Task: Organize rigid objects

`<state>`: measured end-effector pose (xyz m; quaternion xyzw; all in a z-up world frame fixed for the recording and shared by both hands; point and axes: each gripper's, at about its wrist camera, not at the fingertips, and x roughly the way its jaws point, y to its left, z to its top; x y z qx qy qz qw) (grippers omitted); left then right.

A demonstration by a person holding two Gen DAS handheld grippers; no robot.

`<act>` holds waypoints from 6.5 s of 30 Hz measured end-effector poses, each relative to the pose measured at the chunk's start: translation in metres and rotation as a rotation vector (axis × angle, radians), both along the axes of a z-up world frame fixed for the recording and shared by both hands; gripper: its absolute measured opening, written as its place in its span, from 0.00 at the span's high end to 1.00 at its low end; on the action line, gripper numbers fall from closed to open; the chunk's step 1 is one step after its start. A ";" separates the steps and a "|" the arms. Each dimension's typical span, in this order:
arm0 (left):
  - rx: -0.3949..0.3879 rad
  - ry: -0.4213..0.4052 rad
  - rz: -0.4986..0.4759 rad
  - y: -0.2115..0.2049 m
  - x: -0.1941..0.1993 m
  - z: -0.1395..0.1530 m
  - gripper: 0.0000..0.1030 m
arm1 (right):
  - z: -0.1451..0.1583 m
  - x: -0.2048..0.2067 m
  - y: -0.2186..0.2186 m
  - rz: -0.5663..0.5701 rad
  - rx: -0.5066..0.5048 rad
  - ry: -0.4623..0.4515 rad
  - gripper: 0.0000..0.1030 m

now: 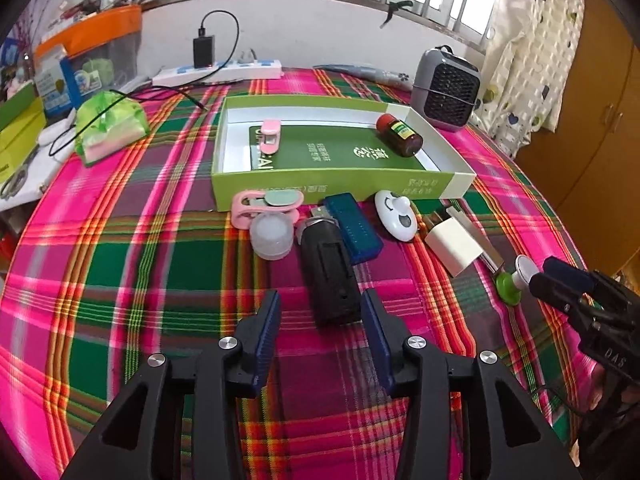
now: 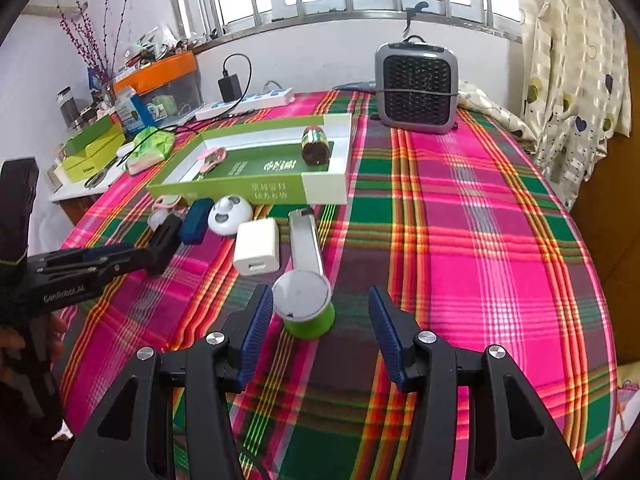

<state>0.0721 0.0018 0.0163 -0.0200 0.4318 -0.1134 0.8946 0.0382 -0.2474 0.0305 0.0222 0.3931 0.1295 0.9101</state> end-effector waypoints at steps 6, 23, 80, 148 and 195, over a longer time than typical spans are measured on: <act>0.005 -0.008 -0.016 -0.005 0.001 0.002 0.60 | -0.006 0.003 0.008 0.032 -0.012 0.018 0.50; 0.054 0.014 0.010 -0.010 0.020 -0.006 0.60 | -0.018 0.019 0.014 0.033 -0.084 0.072 0.50; 0.073 0.000 0.028 -0.007 0.021 -0.008 0.75 | -0.013 0.016 0.014 0.017 -0.101 0.054 0.66; 0.045 -0.079 0.015 0.005 0.086 0.045 0.75 | 0.052 0.108 0.050 0.148 -0.101 -0.046 0.66; 0.089 0.001 -0.002 -0.016 0.147 0.006 0.75 | -0.013 0.231 0.099 0.232 -0.111 0.122 0.66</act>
